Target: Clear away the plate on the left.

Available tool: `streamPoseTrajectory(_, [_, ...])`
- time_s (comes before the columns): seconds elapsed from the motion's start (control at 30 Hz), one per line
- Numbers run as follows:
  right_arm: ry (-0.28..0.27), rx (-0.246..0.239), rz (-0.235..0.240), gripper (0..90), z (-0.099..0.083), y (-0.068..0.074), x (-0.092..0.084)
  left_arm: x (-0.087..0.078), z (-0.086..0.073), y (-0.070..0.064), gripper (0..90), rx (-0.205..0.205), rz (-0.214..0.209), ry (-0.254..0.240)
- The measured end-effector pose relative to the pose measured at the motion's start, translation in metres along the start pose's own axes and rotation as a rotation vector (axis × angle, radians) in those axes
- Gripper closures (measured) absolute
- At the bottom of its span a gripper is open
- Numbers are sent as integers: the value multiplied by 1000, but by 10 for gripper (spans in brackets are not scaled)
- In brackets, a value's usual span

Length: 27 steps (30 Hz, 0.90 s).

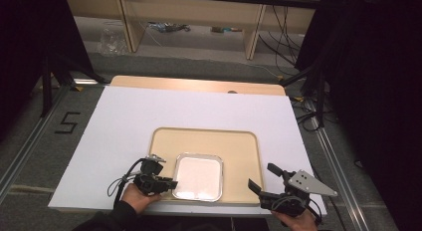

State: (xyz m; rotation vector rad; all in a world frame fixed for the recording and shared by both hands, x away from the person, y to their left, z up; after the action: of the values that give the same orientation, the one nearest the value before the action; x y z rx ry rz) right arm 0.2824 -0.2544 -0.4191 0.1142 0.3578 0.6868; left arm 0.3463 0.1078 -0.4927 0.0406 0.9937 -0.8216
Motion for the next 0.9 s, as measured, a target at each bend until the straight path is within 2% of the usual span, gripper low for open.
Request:
streamPoseTrajectory(0.07, [-5,-1,1,153,0,0,0,-1,-1,-1,727,1,-8,10])
streamPoseTrajectory(0.1, [-3,-8,-4,153,0,-1,1,-2,-2,-1,721,16,-14,21])
streamPoseTrajectory(0.13, [-4,-9,-3,153,0,-1,1,-1,-3,-5,716,-6,-15,9])
streamPoseTrajectory(0.17, [-4,-1,0,153,0,-1,0,-2,-3,-4,714,8,-10,17])
streamPoseTrajectory(0.27, [-5,-6,-6,153,0,-1,1,-2,-3,-5,716,6,-20,19])
streamPoseTrajectory(0.3, [1,20,8,153,-1,0,1,-1,-3,-7,715,-13,-23,5])
streamPoseTrajectory(0.33, [9,32,12,153,0,1,0,-1,-3,-7,714,-8,-22,7])
streamPoseTrajectory(0.37, [-9,-6,-6,153,0,-1,1,-1,-3,-7,714,-6,-24,6])
streamPoseTrajectory(0.5, [-6,0,3,153,0,-1,0,0,-2,-9,710,-1,-27,6])
streamPoseTrajectory(0.53, [12,-7,-2,153,0,-1,0,0,-2,-9,709,7,-30,10])
streamPoseTrajectory(0.67, [-6,-2,2,153,0,0,0,1,-2,-10,692,12,-34,2])
streamPoseTrajectory(0.77, [-3,0,2,153,0,0,0,0,-1,-11,646,13,-37,0])
streamPoseTrajectory(0.83, [-9,-8,1,153,0,-1,1,-3,0,-9,554,26,-23,6])
streamPoseTrajectory(0.87, [-5,-7,-1,153,0,-1,1,-6,1,-9,537,12,-9,-24])
streamPoseTrajectory(0.9, [-6,-8,-1,153,0,-1,1,-9,2,-8,532,15,-10,-36])
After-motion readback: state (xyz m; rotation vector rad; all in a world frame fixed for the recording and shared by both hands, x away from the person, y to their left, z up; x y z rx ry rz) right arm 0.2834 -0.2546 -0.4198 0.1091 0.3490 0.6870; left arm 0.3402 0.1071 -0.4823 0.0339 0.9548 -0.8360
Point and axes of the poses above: each handheld gripper's, and its own axes: x roughly forward along the jaws, z roughly out of its top, y roughly to its left, the point moved 2 cm from there along x, roughly forward along the jaws, and after that the axes turned 5 degrees about x, right-handed, at the moved point
